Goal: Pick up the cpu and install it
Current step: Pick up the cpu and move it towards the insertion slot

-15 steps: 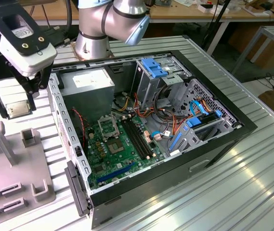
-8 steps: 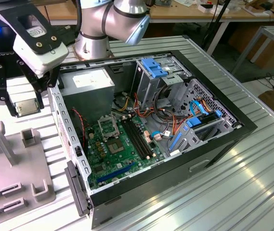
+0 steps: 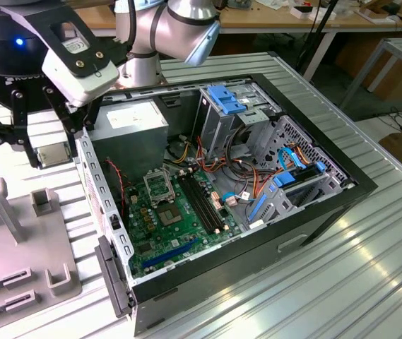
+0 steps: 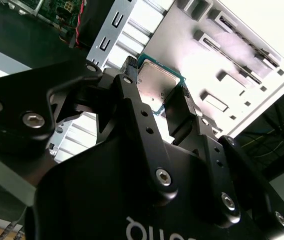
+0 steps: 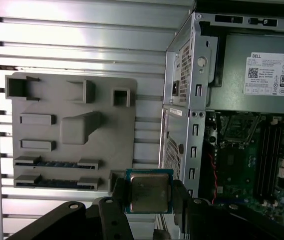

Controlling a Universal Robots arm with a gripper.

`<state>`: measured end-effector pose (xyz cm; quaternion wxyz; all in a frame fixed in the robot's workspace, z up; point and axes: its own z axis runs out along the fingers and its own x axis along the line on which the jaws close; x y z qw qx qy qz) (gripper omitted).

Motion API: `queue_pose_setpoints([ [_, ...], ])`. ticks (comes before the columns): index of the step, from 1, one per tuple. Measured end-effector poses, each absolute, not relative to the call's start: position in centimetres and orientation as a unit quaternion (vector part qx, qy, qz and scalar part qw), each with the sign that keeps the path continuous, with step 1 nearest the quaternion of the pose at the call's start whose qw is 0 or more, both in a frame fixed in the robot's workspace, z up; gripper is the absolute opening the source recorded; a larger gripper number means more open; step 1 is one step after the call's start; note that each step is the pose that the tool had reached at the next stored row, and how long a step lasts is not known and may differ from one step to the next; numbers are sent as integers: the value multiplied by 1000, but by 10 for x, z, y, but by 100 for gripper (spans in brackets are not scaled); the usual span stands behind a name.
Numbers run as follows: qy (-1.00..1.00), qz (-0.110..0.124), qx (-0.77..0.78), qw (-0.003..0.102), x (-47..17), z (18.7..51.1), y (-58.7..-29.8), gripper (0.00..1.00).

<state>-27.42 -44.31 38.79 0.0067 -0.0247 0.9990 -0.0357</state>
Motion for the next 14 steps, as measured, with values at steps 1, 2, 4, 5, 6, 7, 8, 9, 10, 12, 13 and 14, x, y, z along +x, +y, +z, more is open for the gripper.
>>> queue_pose_setpoints([
  [1,999,-36,-25,7,-272,388,-443,47],
  [2,999,-36,-25,7,-270,388,-443,47],
  [4,999,-36,-25,7,-267,388,-443,47],
  [5,999,-36,-25,7,-265,388,-443,47],
  [6,999,-36,-25,7,-263,388,-443,47],
  [7,999,-36,-25,7,-261,388,-443,47],
  [8,999,-36,-25,7,-259,388,-443,47],
  [9,999,-36,-25,7,-258,388,-443,47],
  [10,999,-36,-25,7,-255,388,-443,47],
  [12,999,-36,-25,7,-252,388,-443,47],
  [13,999,-36,-25,7,-251,388,-443,47],
  [14,999,-36,-25,7,-249,388,-443,47],
])
